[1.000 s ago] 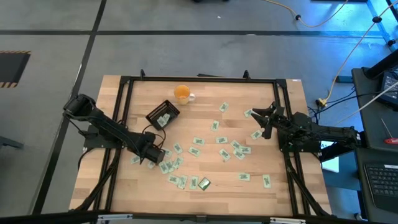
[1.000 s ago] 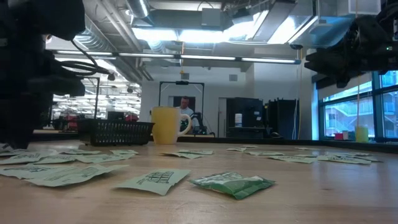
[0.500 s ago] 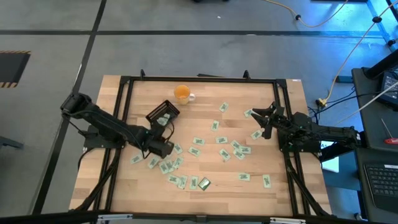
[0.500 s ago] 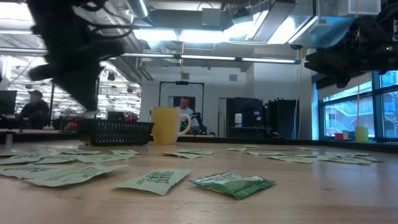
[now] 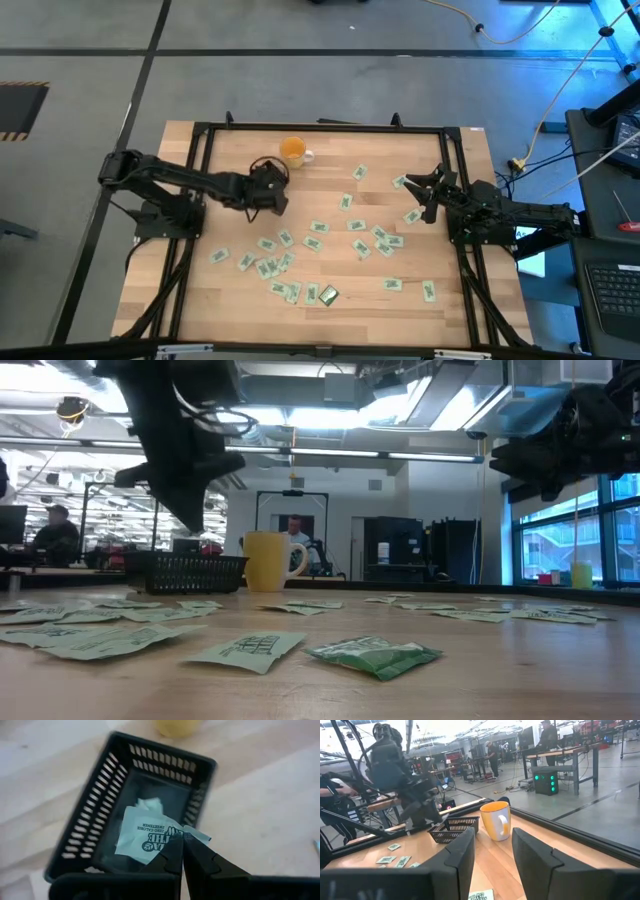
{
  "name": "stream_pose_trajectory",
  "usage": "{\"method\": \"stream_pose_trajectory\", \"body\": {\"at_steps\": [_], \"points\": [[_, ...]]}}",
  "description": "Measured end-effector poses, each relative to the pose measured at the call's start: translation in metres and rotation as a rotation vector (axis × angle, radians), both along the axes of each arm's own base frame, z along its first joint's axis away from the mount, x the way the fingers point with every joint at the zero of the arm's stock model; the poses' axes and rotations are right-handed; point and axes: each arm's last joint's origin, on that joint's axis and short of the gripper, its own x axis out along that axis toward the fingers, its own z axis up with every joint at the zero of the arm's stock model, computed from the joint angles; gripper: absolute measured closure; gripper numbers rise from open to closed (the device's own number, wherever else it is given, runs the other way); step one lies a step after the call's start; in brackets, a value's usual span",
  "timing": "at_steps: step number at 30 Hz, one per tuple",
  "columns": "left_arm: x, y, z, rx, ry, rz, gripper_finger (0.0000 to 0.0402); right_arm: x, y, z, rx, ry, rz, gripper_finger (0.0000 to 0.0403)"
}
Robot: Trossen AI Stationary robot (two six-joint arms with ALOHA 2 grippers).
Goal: Pick and place Stevia / Truvia into bins
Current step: Put the green stevia packet into the black bin
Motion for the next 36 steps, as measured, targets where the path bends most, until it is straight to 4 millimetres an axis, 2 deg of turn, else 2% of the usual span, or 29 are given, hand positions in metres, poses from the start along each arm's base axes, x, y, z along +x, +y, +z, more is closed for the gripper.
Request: {"method": "stream_pose_trajectory", "body": {"at_steps": [8, 23, 29, 36], "points": [[0.0, 0.024, -0.006, -0.062, 0.053, 0.028, 0.0397, 0.0, 0.0, 0.0, 0.0, 0.0, 0.0, 0.0268], [0.008, 0.037, -0.035, -0.126, 0.188, 0.023, 0.0394, 0.0, 0.0, 0.0, 0.0, 0.001, 0.0, 0.0268], [0.008, 0.039, -0.036, -0.141, 0.2, 0.007, 0.0388, 0.0, 0.0, 0.0, 0.0, 0.005, -0.001, 0.0268], [0.006, 0.036, -0.028, -0.147, 0.169, -0.016, 0.0355, 0.0, 0.0, -0.001, 0.0, 0.008, 0.0, 0.0268]]}}
